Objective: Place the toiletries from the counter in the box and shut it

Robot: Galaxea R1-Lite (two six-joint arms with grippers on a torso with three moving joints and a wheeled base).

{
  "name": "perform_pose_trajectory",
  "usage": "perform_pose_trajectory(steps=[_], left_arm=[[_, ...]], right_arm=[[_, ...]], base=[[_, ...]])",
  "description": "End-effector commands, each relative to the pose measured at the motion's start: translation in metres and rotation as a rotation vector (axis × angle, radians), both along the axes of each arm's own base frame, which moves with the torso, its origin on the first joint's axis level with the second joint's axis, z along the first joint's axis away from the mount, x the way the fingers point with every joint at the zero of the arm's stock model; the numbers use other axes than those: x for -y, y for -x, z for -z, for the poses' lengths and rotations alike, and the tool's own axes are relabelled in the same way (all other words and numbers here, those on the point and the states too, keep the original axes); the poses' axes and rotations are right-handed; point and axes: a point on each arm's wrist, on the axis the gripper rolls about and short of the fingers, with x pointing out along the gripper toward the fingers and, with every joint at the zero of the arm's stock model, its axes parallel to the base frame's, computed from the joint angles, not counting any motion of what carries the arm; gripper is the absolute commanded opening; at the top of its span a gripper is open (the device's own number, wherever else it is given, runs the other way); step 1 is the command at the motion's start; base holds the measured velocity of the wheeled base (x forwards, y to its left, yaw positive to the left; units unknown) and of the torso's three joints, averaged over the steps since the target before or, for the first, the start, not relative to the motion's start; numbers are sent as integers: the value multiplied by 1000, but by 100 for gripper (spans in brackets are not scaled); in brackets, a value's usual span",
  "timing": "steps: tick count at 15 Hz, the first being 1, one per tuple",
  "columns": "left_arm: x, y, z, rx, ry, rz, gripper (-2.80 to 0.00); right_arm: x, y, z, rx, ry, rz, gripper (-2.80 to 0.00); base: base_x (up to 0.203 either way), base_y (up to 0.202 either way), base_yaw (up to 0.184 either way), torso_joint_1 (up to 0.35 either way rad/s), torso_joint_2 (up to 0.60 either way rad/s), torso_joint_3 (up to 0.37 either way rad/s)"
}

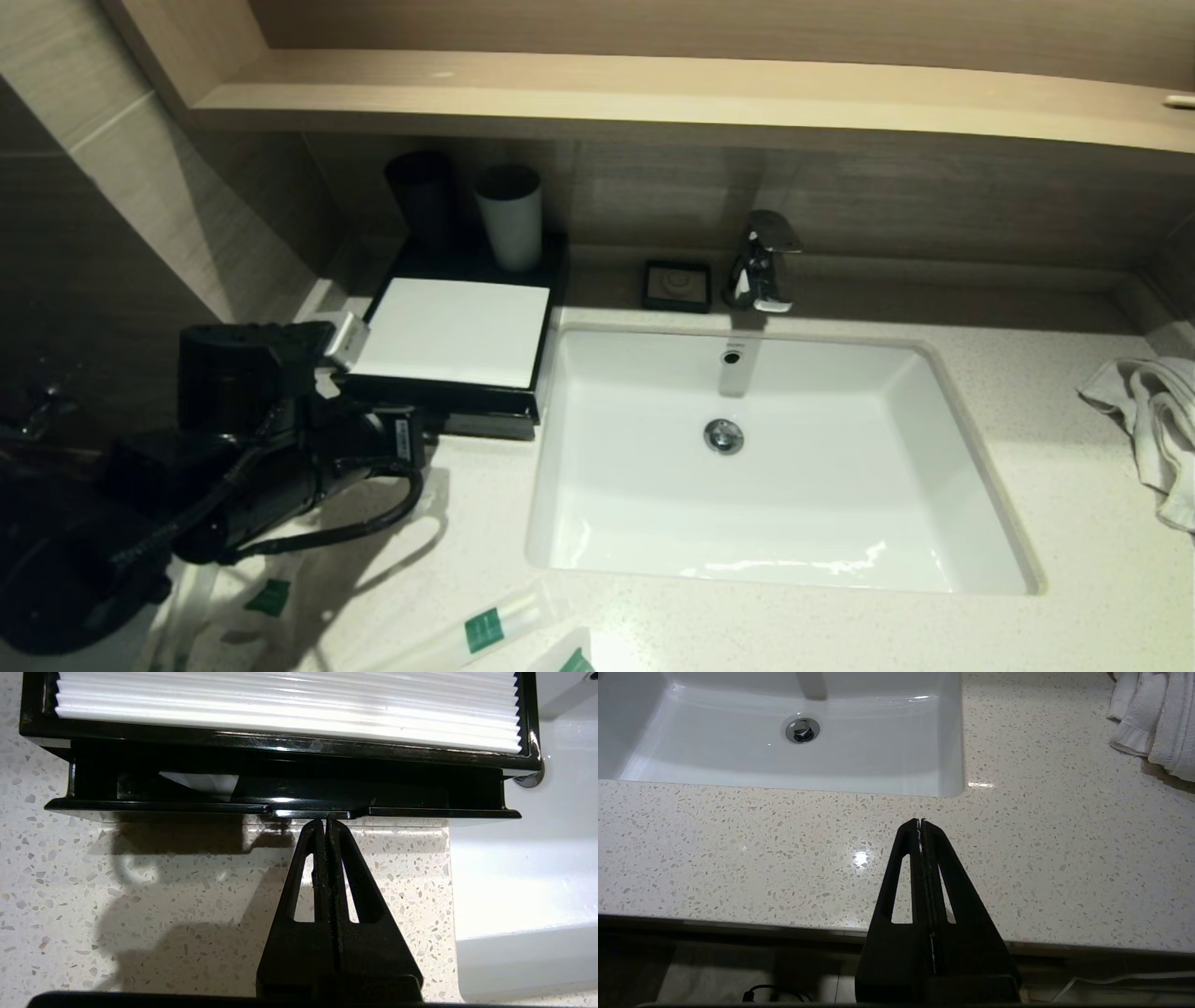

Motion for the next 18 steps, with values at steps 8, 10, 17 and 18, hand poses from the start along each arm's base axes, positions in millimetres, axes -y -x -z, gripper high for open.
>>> perform_pose_trajectory(steps=[8,10,17,18], left_arm=[[2,-4,5,-15,-7,1,-280],[3,-6,5,-14,-12,2,-280],[7,-17,7,-14,-18,2,-280],[7,-18,6,-11,-16,1,-280]], right_arm=[[0,0,0,0,0,0,-280],[0,0,0,0,0,0,-280],[0,0,0,0,0,0,-280],[0,0,0,0,0,0,-280]], base=[[0,0,0,0,0,0],[0,0,0,0,0,0],[0,0,0,0,0,0],[0,0,0,0,0,0]])
